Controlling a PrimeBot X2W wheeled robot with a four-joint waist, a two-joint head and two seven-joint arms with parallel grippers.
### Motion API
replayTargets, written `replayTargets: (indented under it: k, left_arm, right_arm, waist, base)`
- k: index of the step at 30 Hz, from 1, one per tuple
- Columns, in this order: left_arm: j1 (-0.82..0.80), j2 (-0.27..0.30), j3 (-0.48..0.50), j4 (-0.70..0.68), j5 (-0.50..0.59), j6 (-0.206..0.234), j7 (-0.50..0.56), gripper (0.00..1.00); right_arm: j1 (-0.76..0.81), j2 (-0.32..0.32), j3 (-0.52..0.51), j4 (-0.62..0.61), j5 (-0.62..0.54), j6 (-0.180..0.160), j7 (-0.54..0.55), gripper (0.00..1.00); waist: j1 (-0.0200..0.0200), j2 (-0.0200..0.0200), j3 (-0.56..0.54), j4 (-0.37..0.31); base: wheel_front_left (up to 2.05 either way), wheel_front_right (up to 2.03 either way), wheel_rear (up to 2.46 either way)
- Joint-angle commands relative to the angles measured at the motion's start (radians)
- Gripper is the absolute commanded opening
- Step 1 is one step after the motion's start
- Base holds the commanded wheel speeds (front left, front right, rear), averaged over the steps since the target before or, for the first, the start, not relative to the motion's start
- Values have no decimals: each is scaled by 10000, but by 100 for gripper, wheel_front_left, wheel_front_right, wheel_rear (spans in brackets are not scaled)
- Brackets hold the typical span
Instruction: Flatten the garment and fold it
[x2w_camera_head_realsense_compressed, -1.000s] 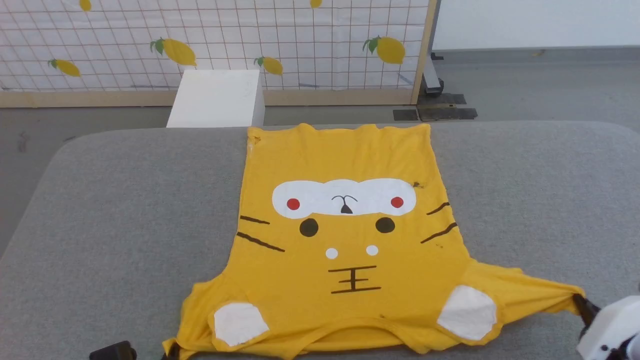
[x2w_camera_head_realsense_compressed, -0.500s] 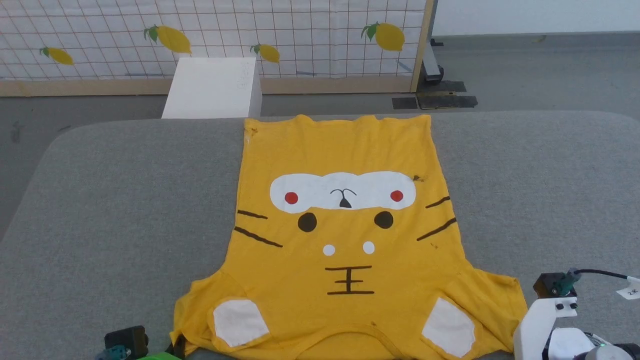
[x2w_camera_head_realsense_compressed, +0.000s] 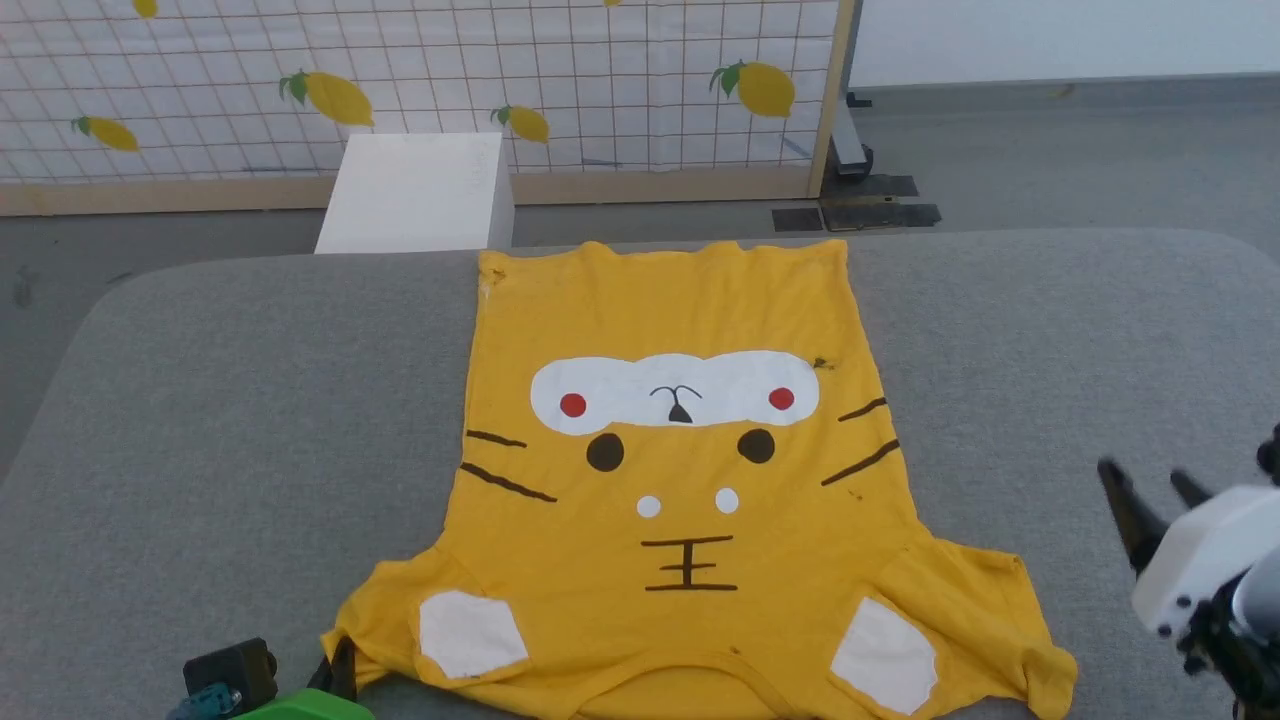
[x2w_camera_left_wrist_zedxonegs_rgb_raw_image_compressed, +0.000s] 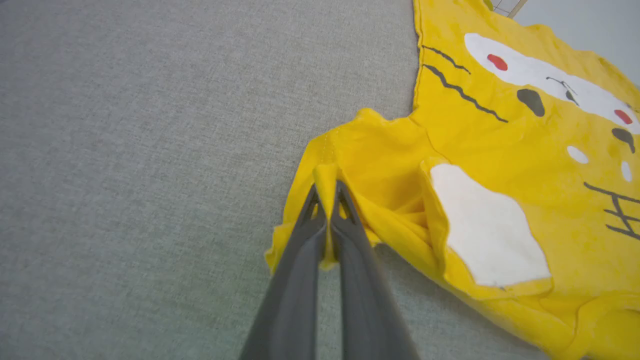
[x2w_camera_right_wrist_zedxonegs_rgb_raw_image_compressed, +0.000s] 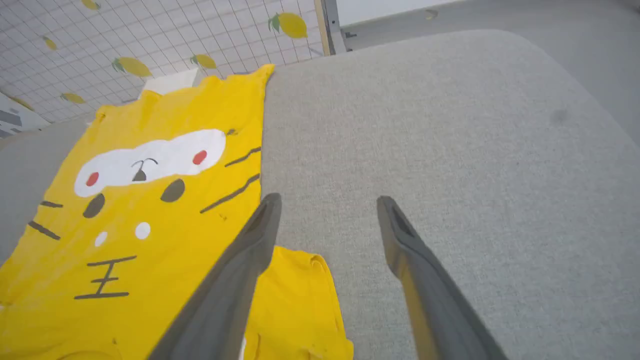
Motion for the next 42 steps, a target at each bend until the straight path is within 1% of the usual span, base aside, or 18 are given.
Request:
replayTargets:
  k: [1, 5, 9, 12, 15, 18, 21, 24, 29, 33, 38, 42]
  left_arm:
    - [28, 14, 40, -124, -70, 41, -93, 0]
    - [-43, 42, 6, -491, -30, 81, -128, 0]
    - [-278, 20, -153, -1059, 65, 69, -162, 0]
    - [-560, -47, -297, -1459, 111, 34, -188, 0]
    - [-826, -152, -443, -1818, 134, 14, -202, 0]
    - [-954, -293, -557, -2262, 116, 18, -266, 0]
    - [-977, -451, -627, -2821, 48, 16, -428, 0]
    - [-872, -566, -651, -3311, -58, 44, -535, 0]
    - [-789, -634, -874, -3725, -257, -108, -440, 0]
    - [-827, -685, -924, -3808, -358, -142, -498, 0]
    - [-863, -723, -1005, -3796, -424, -189, -572, 0]
    - [-861, -728, -989, -3807, -467, -167, -626, 0]
  right_arm:
    - [-367, 63, 92, -128, 150, -13, -343, 100]
    - [-1369, 107, 425, -39, 567, -13, -1517, 100]
    - [-2869, -141, 679, 788, 550, -13, -2452, 100]
    - [-4136, -407, 769, 1534, 360, -13, -2686, 100]
    - [-5479, -695, 834, 2387, 79, -13, -2547, 100]
    - [-6866, -1037, 876, 3354, -442, -13, -2106, 100]
    - [-8095, -1456, 1125, 4275, -1054, -13, -1262, 100]
    - [-9050, -1794, 1437, 5011, -1654, -13, -373, 100]
    - [-10369, -2160, 1865, 5934, -2469, -13, 1196, 100]
    - [-10982, -2382, 2201, 6324, -3036, -13, 2156, 100]
    - [-11291, -2511, 2262, 6567, -3632, -13, 2983, 100]
    - [-11284, -2497, 2573, 6704, -3601, -13, 3382, 100]
  waist:
    - [1, -1, 105, -6]
    - [1, -1, 506, 89]
    - [1, -1, 1360, 439]
    - [1, -1, 2192, 785]
    - [1, -1, 3075, 1154]
    - [1, -1, 3980, 1535]
    - [1, -1, 4729, 1946]
    - [1, -1, 5245, 2262]
    - [1, -1, 5998, 2765]
    - [1, -1, 6420, 3022]
    - [1, -1, 6725, 3210]
    - [1, -1, 6859, 3207]
  base:
    - [0, 0, 0]
    - [0, 0, 0]
    - [0, 0, 0]
    - [0, 0, 0]
    - [0, 0, 0]
    - [0, 0, 0]
    - [0, 0, 0]
    - [0, 0, 0]
    - [0, 0, 0]
    - [0, 0, 0]
    - [0, 0, 0]
    - [0, 0, 0]
